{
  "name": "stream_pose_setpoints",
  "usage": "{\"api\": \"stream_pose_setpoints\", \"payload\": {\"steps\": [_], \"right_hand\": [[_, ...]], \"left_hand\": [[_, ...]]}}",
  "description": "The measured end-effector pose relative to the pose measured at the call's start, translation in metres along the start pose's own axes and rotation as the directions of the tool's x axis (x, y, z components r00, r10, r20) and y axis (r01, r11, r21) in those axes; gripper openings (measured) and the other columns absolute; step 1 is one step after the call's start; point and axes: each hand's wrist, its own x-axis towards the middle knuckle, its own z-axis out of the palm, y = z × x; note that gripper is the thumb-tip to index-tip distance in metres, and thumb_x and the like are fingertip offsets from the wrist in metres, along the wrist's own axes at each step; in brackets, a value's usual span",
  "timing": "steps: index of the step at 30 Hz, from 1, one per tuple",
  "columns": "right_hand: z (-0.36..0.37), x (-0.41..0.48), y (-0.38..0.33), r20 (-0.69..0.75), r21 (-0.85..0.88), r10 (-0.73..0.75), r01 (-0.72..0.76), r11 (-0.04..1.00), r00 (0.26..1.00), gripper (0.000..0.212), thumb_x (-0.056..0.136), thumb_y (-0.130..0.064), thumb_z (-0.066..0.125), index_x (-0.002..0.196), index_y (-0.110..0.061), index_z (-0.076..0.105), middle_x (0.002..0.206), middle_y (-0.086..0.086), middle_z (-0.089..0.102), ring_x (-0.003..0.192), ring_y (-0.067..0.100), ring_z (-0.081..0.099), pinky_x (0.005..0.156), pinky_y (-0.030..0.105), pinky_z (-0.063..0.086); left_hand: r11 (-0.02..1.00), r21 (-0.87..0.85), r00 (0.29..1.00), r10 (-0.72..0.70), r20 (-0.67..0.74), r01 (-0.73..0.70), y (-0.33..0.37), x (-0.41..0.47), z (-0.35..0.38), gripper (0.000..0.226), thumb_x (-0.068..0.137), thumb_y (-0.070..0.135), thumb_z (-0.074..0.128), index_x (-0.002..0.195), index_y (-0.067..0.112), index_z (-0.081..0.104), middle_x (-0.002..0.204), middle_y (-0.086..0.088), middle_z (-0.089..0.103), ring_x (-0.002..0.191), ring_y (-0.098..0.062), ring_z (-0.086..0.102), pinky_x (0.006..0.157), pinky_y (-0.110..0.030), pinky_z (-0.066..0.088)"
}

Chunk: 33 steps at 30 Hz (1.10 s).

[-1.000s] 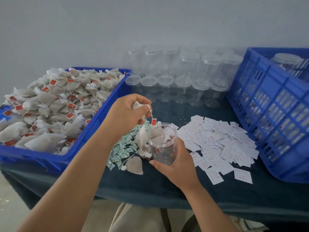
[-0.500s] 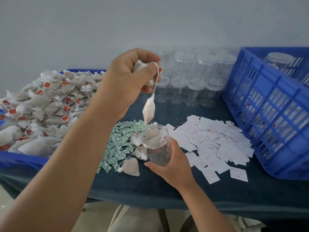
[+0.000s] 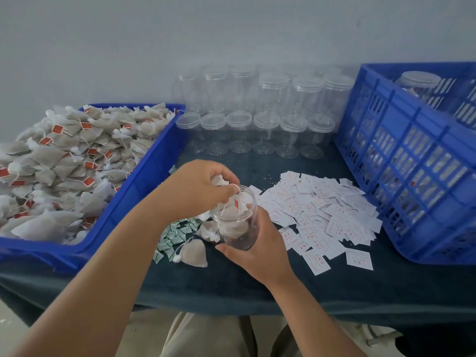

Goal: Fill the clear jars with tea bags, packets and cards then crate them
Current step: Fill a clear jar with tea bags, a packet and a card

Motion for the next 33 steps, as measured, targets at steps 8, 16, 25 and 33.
{"api": "stream_pose_setpoints", "payload": {"steps": [8,16,25,33], "right_hand": [[0.0,0.0,0.0,-0.045,0.014,0.037,-0.037,0.999,0.998,0.082,0.065,-0.074,0.089,0.129,-0.052,0.043,0.128,-0.035,0.06,0.117,-0.009,0.061,0.085,0.011,0.051],[0.001,0.0,0.002,-0.058,0.014,0.035,-0.035,0.999,0.998,0.084,0.063,-0.078,0.086,0.13,-0.052,0.043,0.128,-0.036,0.057,0.117,-0.008,0.06,0.085,0.006,0.048],[0.002,0.0,0.004,-0.037,0.025,0.028,-0.027,0.999,0.999,0.076,0.064,-0.068,0.091,0.124,-0.046,0.049,0.119,-0.025,0.066,0.108,0.003,0.067,0.081,0.017,0.054],[0.0,0.0,0.003,-0.093,0.037,0.046,-0.043,0.998,0.995,0.07,0.064,-0.068,0.091,0.116,-0.057,0.045,0.118,-0.03,0.065,0.107,-0.005,0.066,0.08,0.011,0.052]], "left_hand": [[0.991,-0.131,0.999,-0.028,0.035,0.032,0.004,-0.002,-0.017,0.029,0.102,0.019,0.059,0.125,0.036,0.068,0.102,0.013,0.075,0.089,-0.005,0.076,0.091,-0.038,0.062],[0.998,0.032,0.989,0.054,-0.136,-0.05,0.007,0.005,-0.003,0.004,0.087,0.037,0.081,0.086,0.038,0.078,0.085,0.021,0.073,0.079,0.002,0.067,0.069,-0.024,0.052],[0.926,0.368,0.994,0.053,0.093,-0.084,0.008,0.014,0.017,0.017,0.099,0.026,0.066,0.109,0.038,0.073,0.1,0.021,0.075,0.096,0.001,0.067,0.082,-0.021,0.052],[0.995,0.09,0.945,-0.021,-0.325,0.053,-0.038,-0.009,-0.002,0.007,0.096,0.047,0.066,0.091,0.043,0.067,0.084,0.021,0.071,0.071,0.001,0.065,0.064,-0.027,0.051]]}}
